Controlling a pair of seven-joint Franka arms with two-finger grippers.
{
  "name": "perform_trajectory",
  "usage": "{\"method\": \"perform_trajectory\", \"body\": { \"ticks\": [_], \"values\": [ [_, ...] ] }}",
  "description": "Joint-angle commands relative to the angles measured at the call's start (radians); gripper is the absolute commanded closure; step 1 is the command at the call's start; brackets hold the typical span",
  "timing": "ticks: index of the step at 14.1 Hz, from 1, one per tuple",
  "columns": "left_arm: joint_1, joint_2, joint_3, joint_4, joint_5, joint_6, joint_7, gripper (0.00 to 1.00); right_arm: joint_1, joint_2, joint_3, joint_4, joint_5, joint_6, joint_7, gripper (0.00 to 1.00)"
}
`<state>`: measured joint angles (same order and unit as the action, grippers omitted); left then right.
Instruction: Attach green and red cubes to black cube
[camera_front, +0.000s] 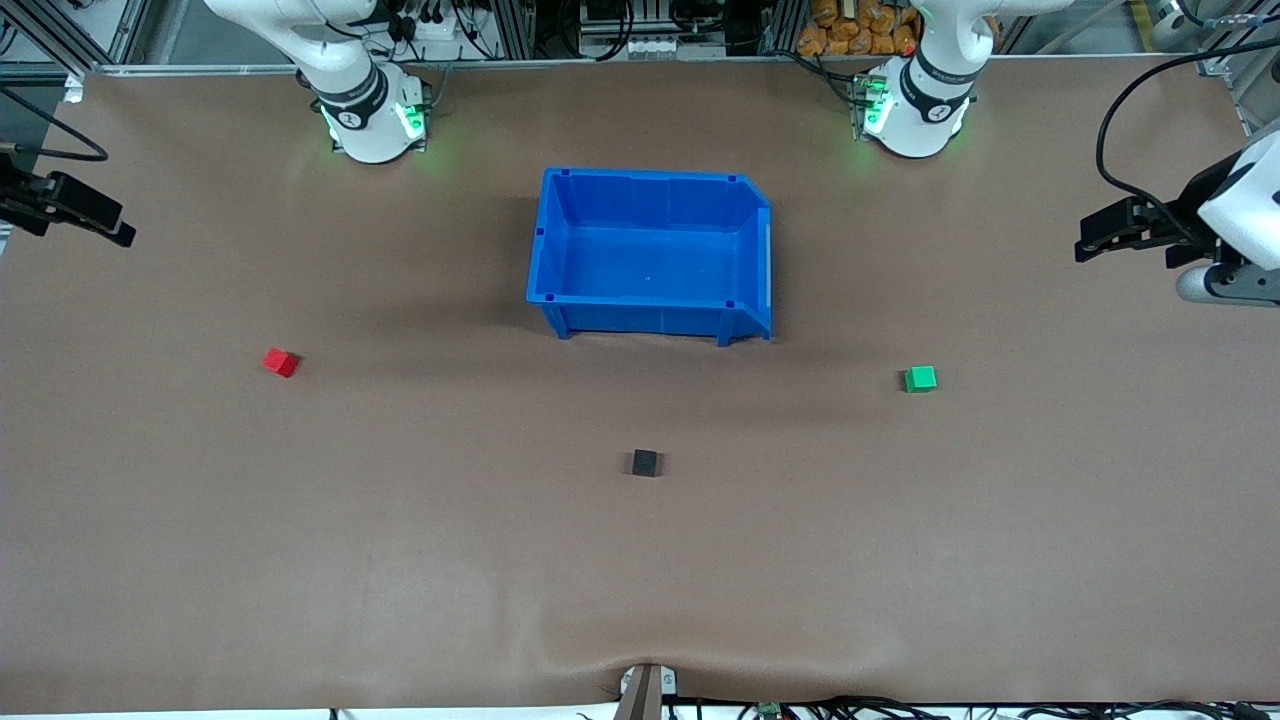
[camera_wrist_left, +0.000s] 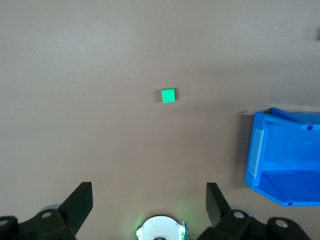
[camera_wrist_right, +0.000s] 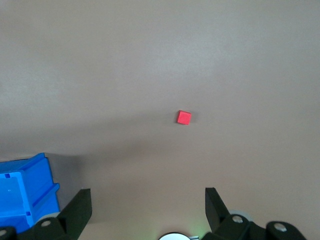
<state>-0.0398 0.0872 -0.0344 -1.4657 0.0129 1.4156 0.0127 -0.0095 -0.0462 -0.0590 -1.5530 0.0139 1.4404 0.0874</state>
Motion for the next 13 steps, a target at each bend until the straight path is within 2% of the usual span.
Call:
{"method": "perform_trajectory", "body": {
  "ticks": [1, 4, 7, 10, 12, 13],
  "values": [
    [0.012, -0.044, -0.002, -0.14, -0.011, 0.083, -0.02, 0.0, -0.01, 0.009, 0.005, 0.018, 0.001, -0.014, -0.009, 0.0],
    [0.011, -0.055, -0.007, -0.234, -0.014, 0.172, -0.028, 0.0, -0.017, 0.034, 0.005, 0.016, 0.0, -0.014, -0.011, 0.0],
    [0.011, -0.083, -0.007, -0.388, -0.016, 0.334, -0.03, 0.0, -0.024, 0.086, 0.007, 0.039, -0.009, 0.0, -0.015, 0.0],
    [0.011, -0.031, -0.007, -0.452, -0.016, 0.451, -0.153, 0.0, -0.033, 0.193, 0.007, 0.07, -0.006, 0.046, -0.006, 0.0],
    [0.017, -0.001, -0.005, -0.508, -0.016, 0.557, -0.158, 0.0, -0.05, 0.297, 0.005, 0.067, 0.001, 0.073, -0.014, 0.0],
    [0.027, 0.003, -0.007, -0.551, -0.016, 0.621, -0.158, 0.0, -0.059, 0.311, 0.005, 0.065, 0.003, 0.105, -0.012, 0.0]
  ]
}}
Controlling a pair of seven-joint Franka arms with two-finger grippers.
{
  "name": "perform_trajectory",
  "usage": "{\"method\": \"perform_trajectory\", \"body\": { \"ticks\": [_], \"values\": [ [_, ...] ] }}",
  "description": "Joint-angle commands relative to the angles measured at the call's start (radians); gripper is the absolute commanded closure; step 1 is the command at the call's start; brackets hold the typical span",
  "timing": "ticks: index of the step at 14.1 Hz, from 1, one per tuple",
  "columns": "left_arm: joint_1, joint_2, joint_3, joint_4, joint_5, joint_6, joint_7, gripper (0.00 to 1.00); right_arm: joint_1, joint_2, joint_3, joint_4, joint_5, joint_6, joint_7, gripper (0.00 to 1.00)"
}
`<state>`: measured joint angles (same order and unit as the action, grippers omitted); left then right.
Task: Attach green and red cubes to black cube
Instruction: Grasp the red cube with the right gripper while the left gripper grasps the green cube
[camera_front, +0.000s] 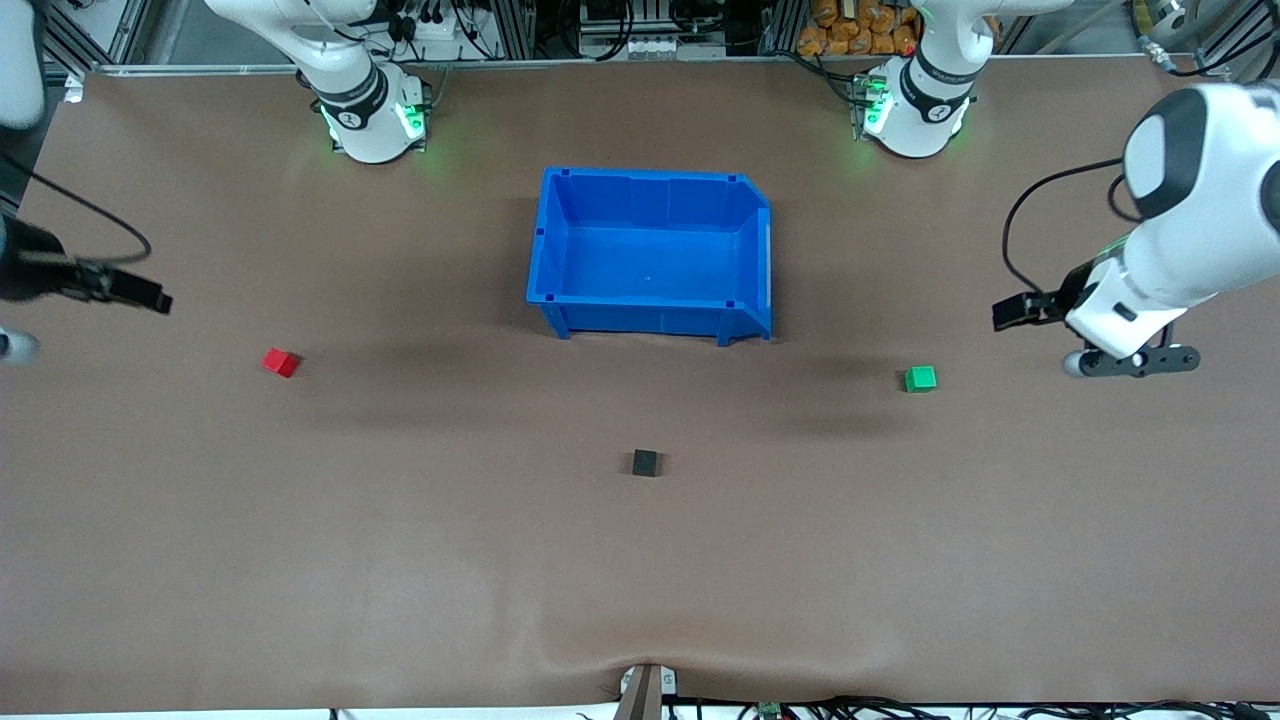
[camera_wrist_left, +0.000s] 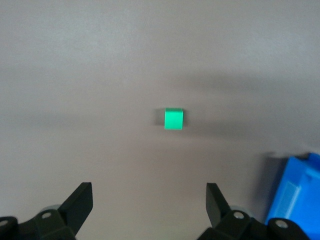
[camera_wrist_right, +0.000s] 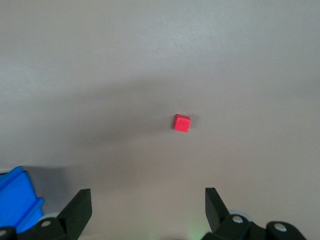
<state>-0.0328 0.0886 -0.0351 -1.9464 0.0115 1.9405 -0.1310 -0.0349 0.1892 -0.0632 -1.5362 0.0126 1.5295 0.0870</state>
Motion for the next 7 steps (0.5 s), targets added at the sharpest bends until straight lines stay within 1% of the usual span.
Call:
{"method": "perform_trajectory", "body": {
  "ticks": [1, 2, 4, 5, 7],
  "values": [
    [0.022, 0.002, -0.005, -0.122, -0.015, 0.16, -0.018, 0.0, -0.04, 0.123, 0.01, 0.048, 0.004, 0.041, 0.0, 0.0],
    [0.022, 0.002, -0.005, -0.164, -0.015, 0.213, -0.025, 0.0, -0.045, 0.188, 0.01, 0.047, 0.004, 0.04, 0.011, 0.0],
    [0.028, 0.013, -0.005, -0.21, -0.015, 0.288, -0.027, 0.0, -0.072, 0.254, 0.01, 0.044, 0.003, 0.049, 0.014, 0.0],
    [0.034, 0.031, -0.005, -0.219, -0.015, 0.316, -0.032, 0.0, -0.079, 0.297, 0.008, 0.044, 0.001, 0.04, 0.016, 0.0],
    [0.028, 0.104, -0.006, -0.213, -0.013, 0.365, -0.057, 0.0, -0.115, 0.348, 0.01, 0.013, 0.004, 0.052, 0.045, 0.0]
  ]
}}
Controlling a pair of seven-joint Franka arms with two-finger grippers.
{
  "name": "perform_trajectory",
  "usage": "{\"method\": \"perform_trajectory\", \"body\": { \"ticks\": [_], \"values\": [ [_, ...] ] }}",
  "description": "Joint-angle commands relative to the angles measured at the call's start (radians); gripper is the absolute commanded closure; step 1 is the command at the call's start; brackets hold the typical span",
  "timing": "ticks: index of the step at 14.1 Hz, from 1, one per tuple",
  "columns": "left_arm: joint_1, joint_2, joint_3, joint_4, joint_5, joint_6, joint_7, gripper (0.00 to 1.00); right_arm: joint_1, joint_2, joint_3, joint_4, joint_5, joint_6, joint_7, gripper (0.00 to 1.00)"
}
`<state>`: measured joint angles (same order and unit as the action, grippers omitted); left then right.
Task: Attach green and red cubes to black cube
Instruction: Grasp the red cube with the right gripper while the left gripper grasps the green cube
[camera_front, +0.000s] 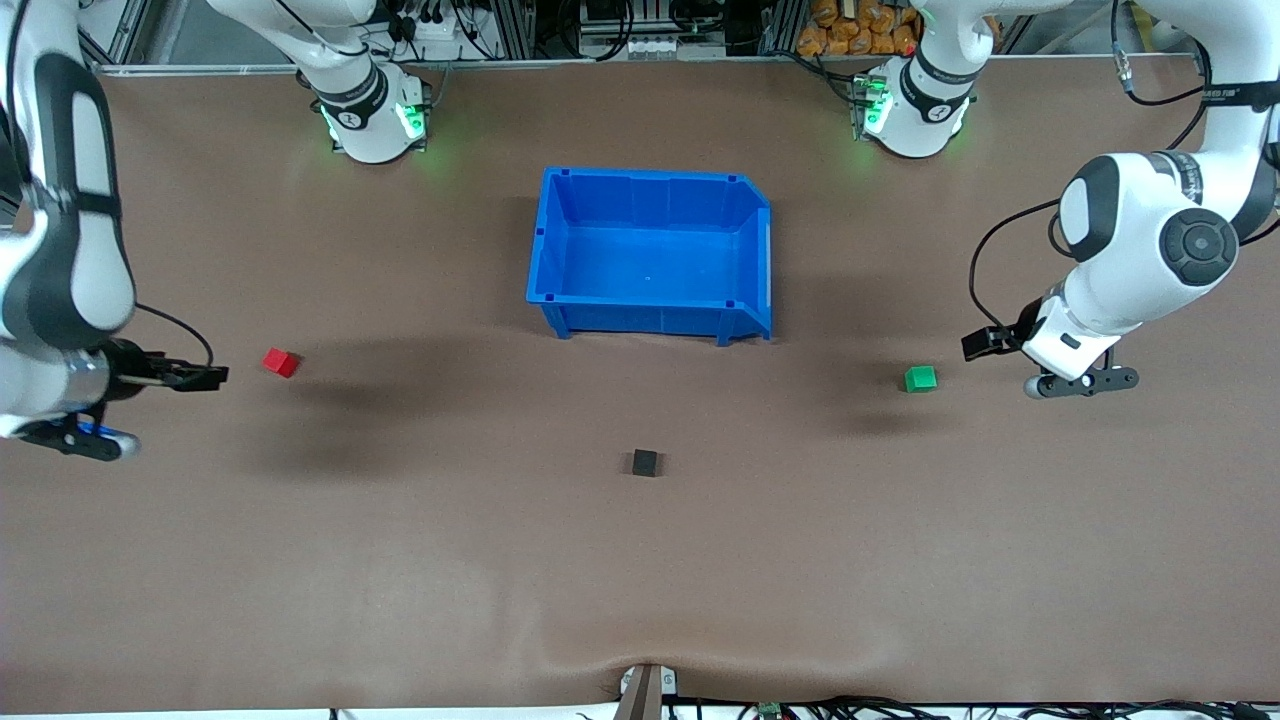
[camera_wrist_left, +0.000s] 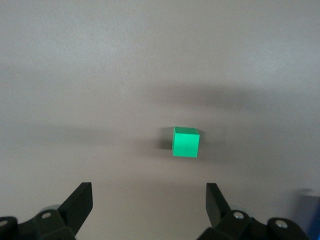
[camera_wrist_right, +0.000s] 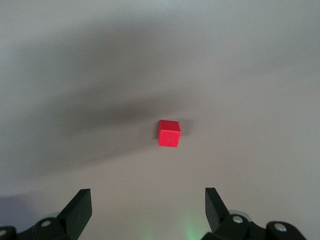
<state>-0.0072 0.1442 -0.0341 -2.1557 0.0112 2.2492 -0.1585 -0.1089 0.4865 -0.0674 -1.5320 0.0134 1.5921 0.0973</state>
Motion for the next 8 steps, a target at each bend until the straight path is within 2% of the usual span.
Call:
{"method": "perform_trajectory", "body": {
  "ticks": [1, 8],
  "values": [
    [-0.002, 0.081, -0.007, -0.006, -0.013, 0.099, -0.035, 0.0, -0.061, 0.061, 0.014, -0.006, 0.003, 0.008, 0.059, 0.0],
    [-0.027, 0.205, -0.038, -0.003, -0.011, 0.208, -0.036, 0.0, -0.078, 0.124, 0.014, -0.175, 0.008, 0.25, 0.082, 0.0]
  ]
}}
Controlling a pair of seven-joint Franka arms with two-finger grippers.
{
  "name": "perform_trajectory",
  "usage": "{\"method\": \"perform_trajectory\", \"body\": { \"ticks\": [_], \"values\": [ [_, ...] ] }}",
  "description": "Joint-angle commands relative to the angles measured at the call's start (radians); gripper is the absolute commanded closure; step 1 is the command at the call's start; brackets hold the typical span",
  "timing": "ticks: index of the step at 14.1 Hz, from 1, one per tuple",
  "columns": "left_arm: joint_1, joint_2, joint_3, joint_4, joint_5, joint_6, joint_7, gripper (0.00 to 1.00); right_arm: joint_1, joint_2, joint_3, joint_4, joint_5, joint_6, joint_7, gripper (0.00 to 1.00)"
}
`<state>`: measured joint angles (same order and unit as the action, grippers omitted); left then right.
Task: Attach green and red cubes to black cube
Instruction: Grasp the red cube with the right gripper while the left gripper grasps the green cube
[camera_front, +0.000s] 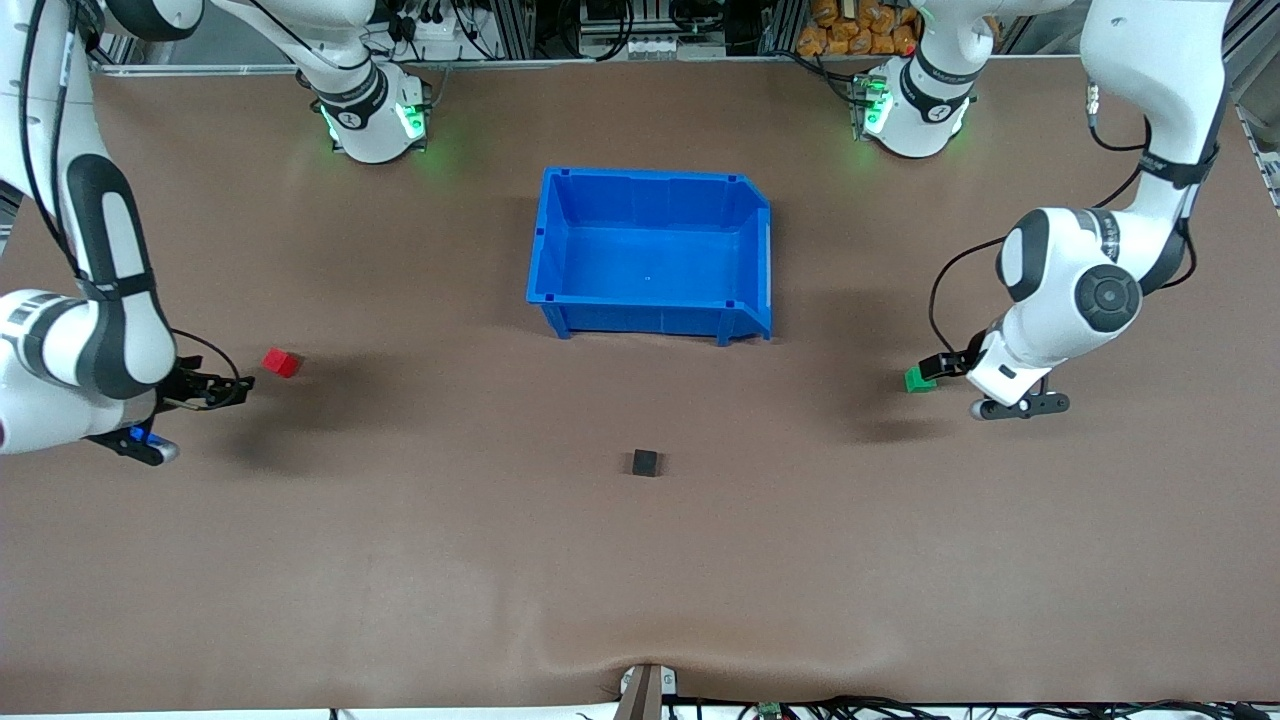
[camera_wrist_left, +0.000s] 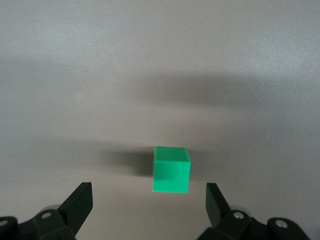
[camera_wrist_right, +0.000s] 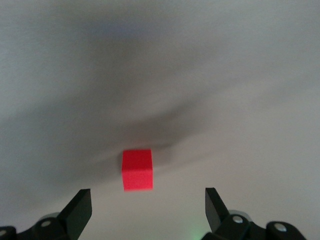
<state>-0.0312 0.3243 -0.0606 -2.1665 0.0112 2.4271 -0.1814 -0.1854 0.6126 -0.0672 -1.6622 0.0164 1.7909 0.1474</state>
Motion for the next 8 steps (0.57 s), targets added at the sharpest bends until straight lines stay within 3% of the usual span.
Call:
{"method": "perform_trajectory", "body": {
  "ticks": [1, 3, 4, 6, 8],
  "values": [
    [-0.006, 0.041, -0.016, 0.008, -0.011, 0.042, -0.013, 0.0, 0.003, 0.002, 0.017, -0.063, 0.008, 0.065, 0.066, 0.0],
    [-0.018, 0.073, -0.025, 0.007, -0.011, 0.079, -0.016, 0.0, 0.021, 0.012, 0.017, -0.074, 0.017, 0.071, 0.103, 0.09],
    [-0.018, 0.081, -0.025, 0.007, -0.011, 0.088, -0.013, 0.0, 0.023, 0.013, 0.017, -0.082, 0.017, 0.07, 0.103, 0.24],
    [-0.018, 0.101, -0.025, 0.008, 0.0, 0.09, -0.01, 0.0, 0.02, 0.019, 0.017, -0.096, 0.017, 0.076, 0.101, 0.27],
    [-0.018, 0.108, -0.025, 0.013, 0.003, 0.089, -0.006, 0.0, 0.023, 0.021, 0.017, -0.108, 0.017, 0.078, 0.101, 0.41]
  ]
}}
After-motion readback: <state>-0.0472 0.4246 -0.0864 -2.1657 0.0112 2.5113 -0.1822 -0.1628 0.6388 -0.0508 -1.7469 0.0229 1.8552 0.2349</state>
